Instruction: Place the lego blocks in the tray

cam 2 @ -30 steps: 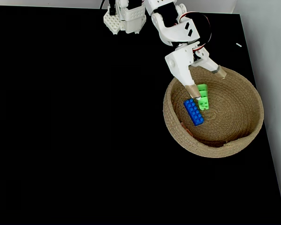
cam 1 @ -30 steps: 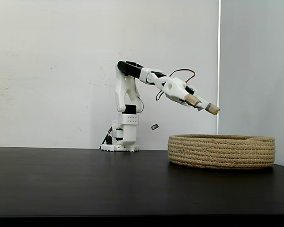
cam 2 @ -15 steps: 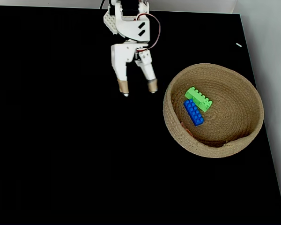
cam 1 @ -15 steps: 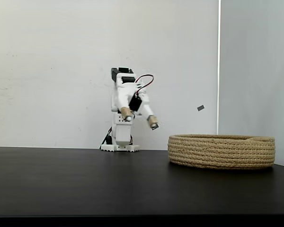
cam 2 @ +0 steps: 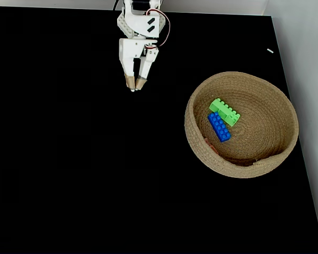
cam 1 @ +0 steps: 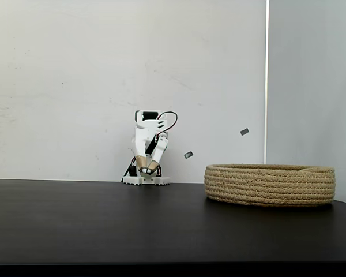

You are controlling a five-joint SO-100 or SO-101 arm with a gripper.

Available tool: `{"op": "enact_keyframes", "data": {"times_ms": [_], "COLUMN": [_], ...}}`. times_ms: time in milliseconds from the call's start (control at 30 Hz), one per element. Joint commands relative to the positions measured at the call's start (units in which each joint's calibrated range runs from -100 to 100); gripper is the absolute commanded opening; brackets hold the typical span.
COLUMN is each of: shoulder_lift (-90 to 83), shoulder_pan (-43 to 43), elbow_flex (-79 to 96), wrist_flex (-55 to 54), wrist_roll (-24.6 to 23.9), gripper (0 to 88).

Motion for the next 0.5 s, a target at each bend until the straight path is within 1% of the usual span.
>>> {"op": "enact_keyframes", "data": {"times_ms": [0,67,133,233,367,467], "shoulder_lift": [-11.34,-14.61,-17.96,-18.13,-18.13,-18.13], "shoulder_pan": [-1.48,-2.22,-2.39,-3.05,-3.13,-3.21], "elbow_flex": [1.33,1.33,1.33,1.33,1.33,1.33], "wrist_flex": [15.15,21.06,29.23,36.22,37.06,37.39], "wrist_roll": [-0.93,-1.90,-2.59,-3.17,-3.91,-5.47], "gripper": [0.0,0.0,0.0,0.0,0.0,0.9]}}
